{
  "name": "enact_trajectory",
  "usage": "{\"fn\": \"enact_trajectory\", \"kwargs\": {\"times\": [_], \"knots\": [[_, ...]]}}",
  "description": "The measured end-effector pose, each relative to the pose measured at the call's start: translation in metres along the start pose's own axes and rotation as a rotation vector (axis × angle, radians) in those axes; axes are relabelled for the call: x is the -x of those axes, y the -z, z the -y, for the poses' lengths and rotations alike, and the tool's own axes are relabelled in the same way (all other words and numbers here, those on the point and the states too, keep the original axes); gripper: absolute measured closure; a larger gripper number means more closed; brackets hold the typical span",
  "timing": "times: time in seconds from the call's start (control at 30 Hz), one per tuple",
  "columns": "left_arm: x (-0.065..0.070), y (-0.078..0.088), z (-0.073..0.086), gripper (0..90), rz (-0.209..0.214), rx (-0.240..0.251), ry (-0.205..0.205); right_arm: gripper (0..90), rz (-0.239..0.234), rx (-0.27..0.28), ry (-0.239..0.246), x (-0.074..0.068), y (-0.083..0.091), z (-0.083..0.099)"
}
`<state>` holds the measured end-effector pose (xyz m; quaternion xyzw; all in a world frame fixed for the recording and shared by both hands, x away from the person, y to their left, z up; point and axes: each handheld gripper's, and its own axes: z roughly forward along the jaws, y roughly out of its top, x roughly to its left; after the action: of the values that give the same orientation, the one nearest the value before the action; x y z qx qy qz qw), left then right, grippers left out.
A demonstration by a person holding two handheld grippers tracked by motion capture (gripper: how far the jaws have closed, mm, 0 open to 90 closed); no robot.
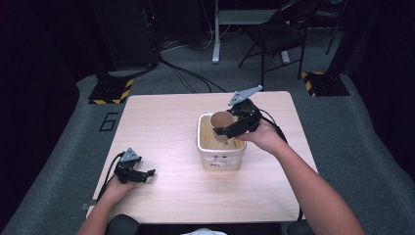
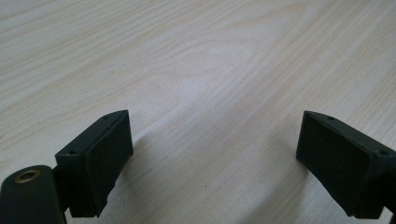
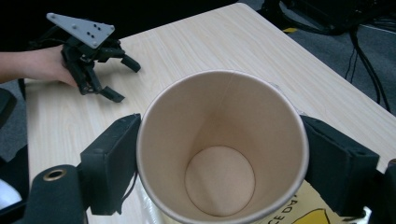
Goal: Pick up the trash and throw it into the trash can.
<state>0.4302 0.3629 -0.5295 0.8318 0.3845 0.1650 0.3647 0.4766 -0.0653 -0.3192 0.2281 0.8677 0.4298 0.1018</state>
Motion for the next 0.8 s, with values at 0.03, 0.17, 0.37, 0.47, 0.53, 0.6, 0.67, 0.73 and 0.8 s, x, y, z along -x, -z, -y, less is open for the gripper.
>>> {"fn": "enact_trajectory", "kwargs": {"times": [0.03, 0.17, 0.37, 0.47, 0.53, 0.6, 0.67, 0.73, 0.8], "knots": [[0.0, 0.0, 0.0, 10.6, 0.001, -0.001, 0.003, 18.0, 0.003, 0.004, -0.007, 0.001, -0.002, 0.001], [0.0, 0.0, 0.0, 10.6, 0.0, 0.0, 0.0, 18.1, 0.012, 0.001, -0.025, 0.004, -0.01, 0.005], [0.0, 0.0, 0.0, 10.5, 0.0, 0.002, 0.002, 18.1, 0.043, 0.007, -0.038, 0.009, -0.021, 0.016], [0.0, 0.0, 0.0, 10.5, 0.0, 0.001, 0.002, 18.1, 0.054, 0.005, -0.048, 0.012, -0.026, 0.021], [0.0, 0.0, 0.0, 10.6, 0.0, 0.001, 0.001, 18.1, 0.057, 0.007, -0.053, 0.012, -0.027, 0.022], [0.0, 0.0, 0.0, 10.5, 0.0, 0.0, 0.001, 18.1, 0.063, 0.012, -0.056, 0.014, -0.03, 0.026], [0.0, 0.0, 0.0, 10.5, 0.0, 0.001, 0.001, 18.0, 0.065, 0.011, -0.054, 0.014, -0.03, 0.027], [0.0, 0.0, 0.0, 10.5, 0.0, 0.0, 0.0, 18.0, 0.075, 0.013, -0.054, 0.015, -0.033, 0.03], [0.0, 0.0, 0.0, 10.5, 0.001, -0.002, -0.002, 18.0, 0.076, 0.017, -0.063, 0.015, -0.035, 0.032]]}}
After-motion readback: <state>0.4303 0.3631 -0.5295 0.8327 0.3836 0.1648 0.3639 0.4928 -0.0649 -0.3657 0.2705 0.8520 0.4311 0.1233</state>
